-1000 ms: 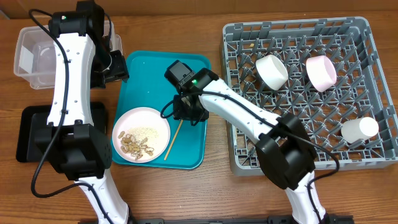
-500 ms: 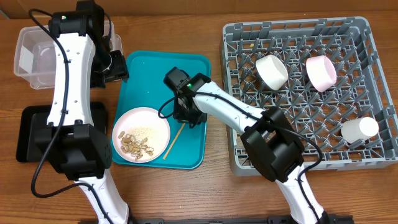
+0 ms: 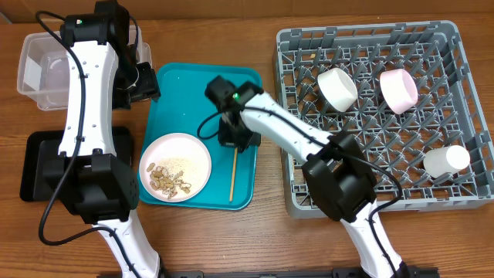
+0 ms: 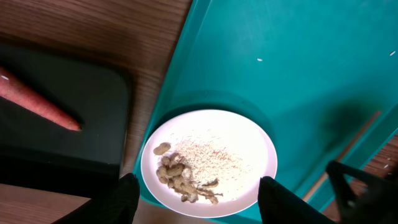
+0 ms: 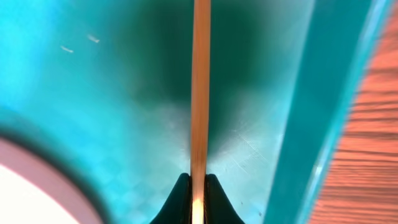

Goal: Sort waste into correct bins and load items into the dishwasher
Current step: 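Grasp the second chopstick and drop it into the rack's left side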

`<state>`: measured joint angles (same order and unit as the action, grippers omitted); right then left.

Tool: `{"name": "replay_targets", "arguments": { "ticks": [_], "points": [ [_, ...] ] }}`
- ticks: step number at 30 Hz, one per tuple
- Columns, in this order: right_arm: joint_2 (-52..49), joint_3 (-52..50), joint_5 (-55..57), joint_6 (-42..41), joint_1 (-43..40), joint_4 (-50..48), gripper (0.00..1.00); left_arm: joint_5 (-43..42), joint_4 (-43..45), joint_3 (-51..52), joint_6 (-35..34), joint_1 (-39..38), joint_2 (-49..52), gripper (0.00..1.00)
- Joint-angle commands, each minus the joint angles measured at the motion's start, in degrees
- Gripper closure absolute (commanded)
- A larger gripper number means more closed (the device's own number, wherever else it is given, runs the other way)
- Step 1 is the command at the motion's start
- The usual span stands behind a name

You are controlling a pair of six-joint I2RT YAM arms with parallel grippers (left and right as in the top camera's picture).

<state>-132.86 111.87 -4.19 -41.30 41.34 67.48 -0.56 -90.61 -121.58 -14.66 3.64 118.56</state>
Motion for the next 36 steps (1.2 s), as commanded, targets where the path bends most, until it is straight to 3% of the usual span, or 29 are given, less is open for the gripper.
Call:
{"name": "replay_targets", "arguments": {
  "ticks": [1,8,22,30,36],
  "points": [
    [2.43,8.46,1.01,5.09,-2.1,3.76,0.96,0.63,0.35,-0.07,-0.81,0.15,0.26,0.36],
    [10.51,17.0,5.62,8.83,-6.78,12.17,0.96,0.02,0.79,-0.07,-0.81,-0.11,0.26,0.34],
    [14.23,11.74,1.57,32.24,-22.36,21.68,0.96,-3.13,4.46,-0.07,-0.79,-4.7,0.26,0.3],
    [14.21,1.84,-4.46,32.81,-21.86,16.33,0.96,-3.08,5.03,-0.07,-0.79,-7.02,0.26,0.3],
    [14.19,0.46,-5.11,32.76,-19.96,15.28,0.96,-3.08,5.03,-0.07,-0.79,-7.04,0.26,0.3]
  ]
}}
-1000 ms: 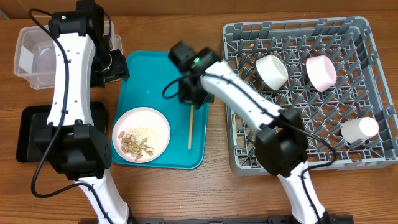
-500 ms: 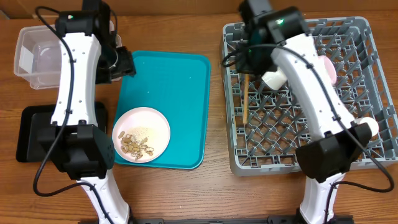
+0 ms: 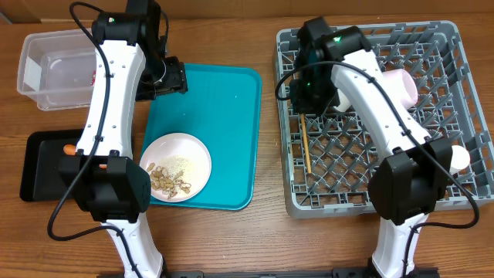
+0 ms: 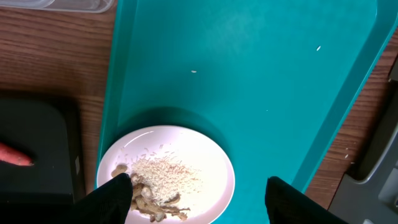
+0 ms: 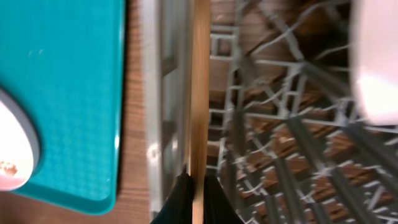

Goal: Sort waste into correct bins and load items into the dishwasher

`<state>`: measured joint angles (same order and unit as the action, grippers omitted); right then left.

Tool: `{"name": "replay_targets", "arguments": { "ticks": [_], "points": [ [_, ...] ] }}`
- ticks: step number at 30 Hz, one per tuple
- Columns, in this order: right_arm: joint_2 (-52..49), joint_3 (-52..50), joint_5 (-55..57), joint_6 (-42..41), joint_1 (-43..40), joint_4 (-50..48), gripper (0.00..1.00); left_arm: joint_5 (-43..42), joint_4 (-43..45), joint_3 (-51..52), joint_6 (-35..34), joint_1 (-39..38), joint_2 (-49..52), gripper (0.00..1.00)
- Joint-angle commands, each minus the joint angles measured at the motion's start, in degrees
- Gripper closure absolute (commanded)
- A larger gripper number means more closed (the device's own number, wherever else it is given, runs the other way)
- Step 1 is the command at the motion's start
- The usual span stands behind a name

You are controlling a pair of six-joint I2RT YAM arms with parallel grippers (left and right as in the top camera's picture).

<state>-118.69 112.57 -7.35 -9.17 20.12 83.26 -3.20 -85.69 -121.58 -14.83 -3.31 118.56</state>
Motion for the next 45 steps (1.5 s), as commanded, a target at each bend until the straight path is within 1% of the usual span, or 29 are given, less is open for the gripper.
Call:
{"name": "replay_targets", "arguments": {
  "ticks": [1,5,6,7,8,17,20,22,25,26,27,29,30,31,33,35,39,42,45],
  "points": [
    [0.02,-0.26,-1.95,0.63,1.31,-0.46,0.96,-0.44,0.13,-0.07,-0.61,-0.09,0.26,0.3],
    [0.02,-1.49,-1.73,0.66,1.31,-0.63,0.95,-0.46,0.24,-0.07,-0.61,-0.11,0.26,0.3],
    [0.02,-1.88,-1.75,0.63,1.31,-0.9,0.92,-0.46,0.31,-0.07,-0.61,-0.11,0.26,0.29],
    [0.02,-2.19,-1.73,0.63,1.31,-1.11,0.87,-0.48,0.33,-0.07,-0.63,-0.11,0.26,0.29],
    [0.02,-2.36,-1.73,0.66,1.31,-1.18,0.85,-0.48,0.35,-0.07,-0.61,-0.11,0.26,0.29],
    [0.22,-2.25,-1.73,0.66,1.25,-0.87,0.81,-1.36,0.33,-0.07,-0.61,-0.15,0.26,0.29],
    [2.45,-2.25,-1.73,0.17,0.85,-0.22,0.8,-3.43,1.55,-0.07,-0.55,-0.42,0.26,0.29],
    [4.7,-2.25,-1.7,-0.22,0.35,-0.63,0.77,-4.37,3.17,-0.07,-0.11,-0.98,0.26,0.3],
    [8.85,-2.25,-0.72,-1.53,-0.94,-1.49,0.76,-4.33,6.58,-0.02,1.27,-2.84,0.28,0.3],
    [11.72,-2.25,-0.66,-1.53,-2.03,-1.86,0.76,-4.33,9.03,0.0,2.43,-4.5,0.44,0.3],
    [13.0,-2.25,-0.66,-1.53,-2.6,-1.92,0.77,-4.33,10.47,0.0,2.99,-5.6,0.72,0.33],
    [15.54,-2.25,-0.66,-1.53,-3.96,-1.77,0.87,-3.82,13.16,0.0,3.54,-7.69,1.64,0.39],
    [16.46,-2.25,-0.68,-1.53,-4.52,-1.6,0.91,-3.63,14.36,0.0,3.58,-8.66,2.23,0.46],
    [17.22,-2.25,-0.66,-1.53,-5.01,-1.36,0.93,-3.61,15.69,0.0,4.02,-9.6,3.19,0.58],
    [18.4,-2.25,-0.66,-1.51,-5.79,-0.63,0.93,-3.45,17.99,0.0,4.15,-11.15,5.18,0.77],
    [19.26,-2.25,-0.66,-1.51,-6.43,0.37,0.93,-3.37,19.89,0.0,4.13,-12.31,7.56,0.92],
    [19.56,-2.25,0.31,-1.49,-6.75,1.46,0.93,-3.17,22.18,-0.02,4.11,-13.35,13.75,0.96],
    [19.54,-2.25,0.39,-1.51,-6.75,1.51,0.93,-0.72,24.33,0.0,4.13,-13.2,17.73,0.96],
    [19.56,-2.25,0.39,-1.51,-6.75,1.95,0.93,-0.39,27.76,-0.02,4.2,-12.83,19.65,0.96]
  ]
}}
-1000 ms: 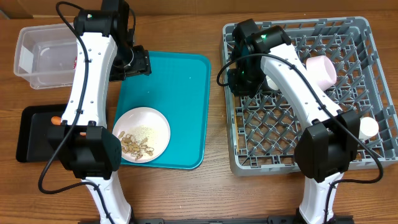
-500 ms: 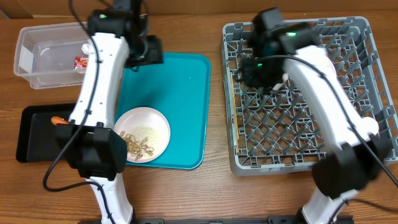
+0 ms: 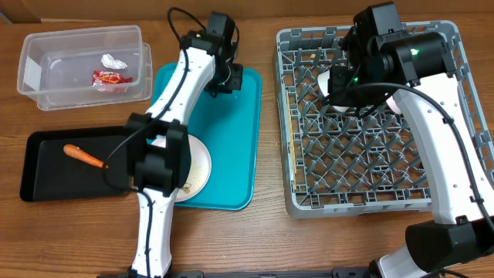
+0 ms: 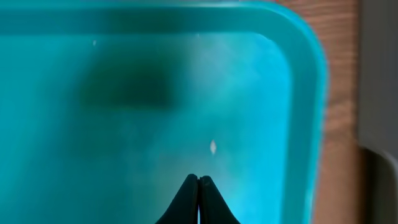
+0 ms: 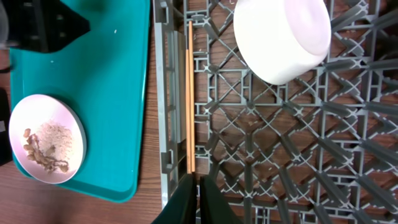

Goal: Sort waste into correct bins and load items into the dishwasher

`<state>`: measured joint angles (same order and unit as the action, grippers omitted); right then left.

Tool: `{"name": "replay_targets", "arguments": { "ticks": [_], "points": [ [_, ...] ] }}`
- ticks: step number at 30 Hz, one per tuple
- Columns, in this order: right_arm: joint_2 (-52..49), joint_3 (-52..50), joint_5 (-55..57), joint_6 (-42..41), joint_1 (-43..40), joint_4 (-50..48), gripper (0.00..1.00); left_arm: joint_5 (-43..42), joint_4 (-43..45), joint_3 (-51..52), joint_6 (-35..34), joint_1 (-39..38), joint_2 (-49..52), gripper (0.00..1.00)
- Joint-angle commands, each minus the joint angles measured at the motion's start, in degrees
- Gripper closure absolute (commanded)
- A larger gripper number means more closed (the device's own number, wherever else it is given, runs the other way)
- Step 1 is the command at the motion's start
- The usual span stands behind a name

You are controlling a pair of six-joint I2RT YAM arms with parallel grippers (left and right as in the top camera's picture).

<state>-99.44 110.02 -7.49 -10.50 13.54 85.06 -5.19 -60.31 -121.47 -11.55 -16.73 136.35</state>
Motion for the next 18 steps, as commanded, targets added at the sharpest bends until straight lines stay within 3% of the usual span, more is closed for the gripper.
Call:
{"name": "replay_targets", "arguments": {
  "ticks": [1,18],
  "points": [
    [0.28,0.31,0.52,-0.17,-0.17,0.39,0.93,1.62,3.91,-0.11,1.14,0.63,2.32,0.96],
    [0.28,0.31,0.52,-0.68,-0.17,2.82,0.93,7.21,17.18,-0.11,1.03,0.87,9.62,0.96]
  ]
}}
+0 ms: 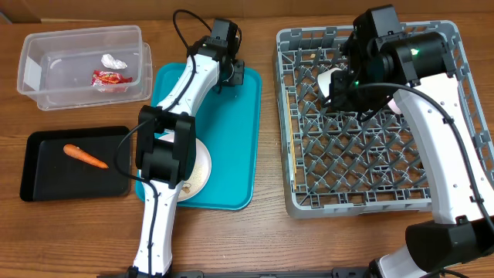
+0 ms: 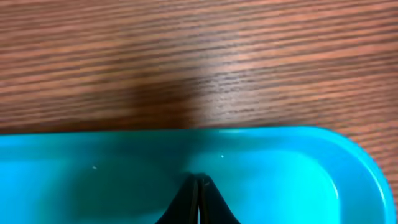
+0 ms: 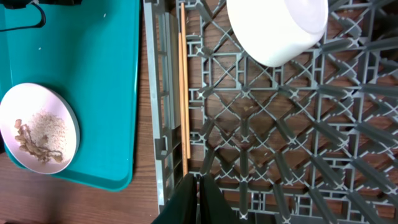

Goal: Sort waste into correct bins and load items into the dishwasher

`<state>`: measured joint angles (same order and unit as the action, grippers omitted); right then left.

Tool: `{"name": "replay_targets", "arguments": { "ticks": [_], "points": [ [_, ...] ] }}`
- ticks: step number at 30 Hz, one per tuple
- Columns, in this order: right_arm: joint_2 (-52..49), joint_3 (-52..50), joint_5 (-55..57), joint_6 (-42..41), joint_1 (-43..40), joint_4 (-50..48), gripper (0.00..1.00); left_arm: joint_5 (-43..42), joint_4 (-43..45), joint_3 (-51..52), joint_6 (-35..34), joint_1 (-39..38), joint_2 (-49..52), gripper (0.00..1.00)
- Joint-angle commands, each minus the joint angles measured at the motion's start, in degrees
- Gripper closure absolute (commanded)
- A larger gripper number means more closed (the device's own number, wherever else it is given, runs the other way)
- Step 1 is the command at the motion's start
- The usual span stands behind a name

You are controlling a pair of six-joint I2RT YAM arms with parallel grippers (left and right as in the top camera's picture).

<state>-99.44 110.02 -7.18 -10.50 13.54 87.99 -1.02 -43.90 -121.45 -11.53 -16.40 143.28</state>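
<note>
Wooden chopsticks (image 3: 183,93) lie along the left side of the grey dish rack (image 1: 370,185). High above the rack hangs my right gripper (image 3: 197,180), shut and empty, over the rack's left part in the overhead view (image 1: 345,89). A white bowl (image 3: 277,28) sits in the rack below it. My left gripper (image 2: 199,179) is shut on nothing at the far rim of the teal tray (image 2: 280,168), near the tray's far right corner (image 1: 234,73). A white plate (image 3: 37,127) with peanut shells and rice rests on the tray's near left part.
At the far left a clear bin (image 1: 46,77) holds wrappers. In front of it, a carrot (image 1: 85,157) lies in a black tray (image 1: 46,181). My left arm crosses above the plate and the teal tray (image 1: 231,154).
My left gripper has shifted from over the tray's floor near the far right corner to its far rim, still shut. The right gripper has barely moved above the rack.
First my right gripper was shut on a chopstick on the tray, the left open over the plate. Then the right held the chopstick over the rack's left side. Later the chopstick lay in the rack, the right gripper was shut empty above, and the left was shut at the tray's corner.
</note>
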Motion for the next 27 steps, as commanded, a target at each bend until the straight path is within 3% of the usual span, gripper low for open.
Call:
{"name": "replay_targets", "arguments": {
  "ticks": [1,12,15,20,27],
  "points": [
    [0.28,0.31,0.24,-0.94,-0.17,-0.04,0.93,3.39,1.09,-0.13,0.98,0.66,2.97,0.96],
    [0.28,0.31,0.02,-1.75,-0.17,1.57,0.93,7.43,9.94,-0.13,0.79,3.52,4.0,0.96],
    [0.28,0.31,0.0,-1.75,-0.17,1.92,0.93,7.41,12.9,-0.15,-0.26,4.44,4.0,0.88],
    [0.28,0.31,0.0,-1.75,-0.17,2.54,0.93,7.43,17.79,-0.13,-0.24,5.49,4.0,0.85],
    [0.28,0.31,0.04,-2.64,-0.17,2.4,0.94,7.41,18.21,-0.24,-0.11,5.97,3.98,0.85]
  ]
}}
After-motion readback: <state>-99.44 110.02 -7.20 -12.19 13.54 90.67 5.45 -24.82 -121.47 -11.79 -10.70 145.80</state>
